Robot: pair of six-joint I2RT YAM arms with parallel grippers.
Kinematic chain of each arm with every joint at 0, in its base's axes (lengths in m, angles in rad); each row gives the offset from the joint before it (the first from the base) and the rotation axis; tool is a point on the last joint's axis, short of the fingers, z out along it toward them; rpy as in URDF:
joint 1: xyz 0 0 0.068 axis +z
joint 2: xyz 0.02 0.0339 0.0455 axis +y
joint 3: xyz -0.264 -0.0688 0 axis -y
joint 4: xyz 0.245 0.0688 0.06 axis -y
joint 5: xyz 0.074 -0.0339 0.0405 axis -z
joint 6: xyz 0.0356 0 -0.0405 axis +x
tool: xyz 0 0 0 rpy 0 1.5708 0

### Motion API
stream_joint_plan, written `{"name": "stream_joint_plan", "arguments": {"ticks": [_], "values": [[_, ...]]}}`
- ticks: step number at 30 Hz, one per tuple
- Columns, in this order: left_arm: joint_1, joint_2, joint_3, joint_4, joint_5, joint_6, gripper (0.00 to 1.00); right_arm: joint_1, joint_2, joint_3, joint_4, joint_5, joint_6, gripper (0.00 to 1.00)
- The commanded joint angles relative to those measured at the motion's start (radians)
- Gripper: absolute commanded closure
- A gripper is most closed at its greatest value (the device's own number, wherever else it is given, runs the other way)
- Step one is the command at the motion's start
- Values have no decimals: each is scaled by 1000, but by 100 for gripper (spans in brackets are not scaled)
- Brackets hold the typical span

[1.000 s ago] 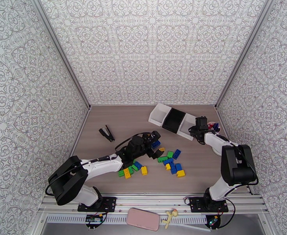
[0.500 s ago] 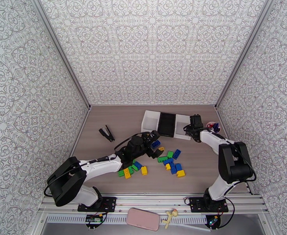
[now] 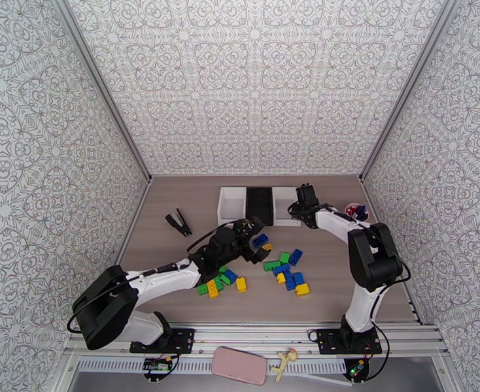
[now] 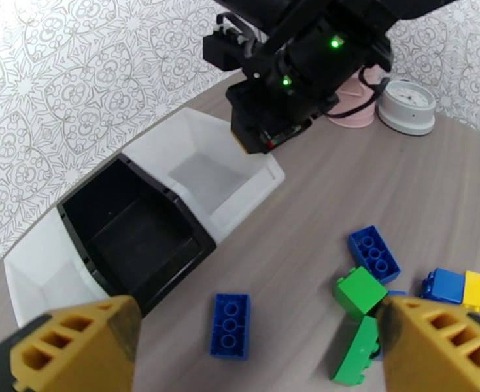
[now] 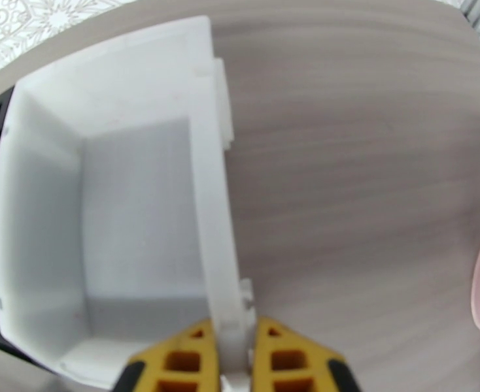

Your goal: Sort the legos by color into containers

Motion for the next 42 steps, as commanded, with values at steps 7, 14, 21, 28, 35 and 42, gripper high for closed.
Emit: {"name": "stream_joint_plan", "arguments": {"ticks": [7, 14, 21, 28, 35, 42], "values": [[18, -7, 62, -141, -173, -111, 0, 6, -119, -107, 189, -3, -74, 42], [28, 92, 217, -386, -207, -121, 0, 4, -328, -350, 415, -83, -301, 14], [40, 246, 394, -618, -170, -132, 0, 0, -546, -507, 441, -139, -457, 11], [48, 445, 576, -785, -117, -159, 8, -1, -673, -553, 361, -196, -471, 10], [78, 562, 662, -825, -34, -199, 22, -1, -662, -572, 371, -194, -460, 10], [81, 603, 669, -807, -15, -194, 36, -2, -659, -580, 379, -186, -443, 10]]}}
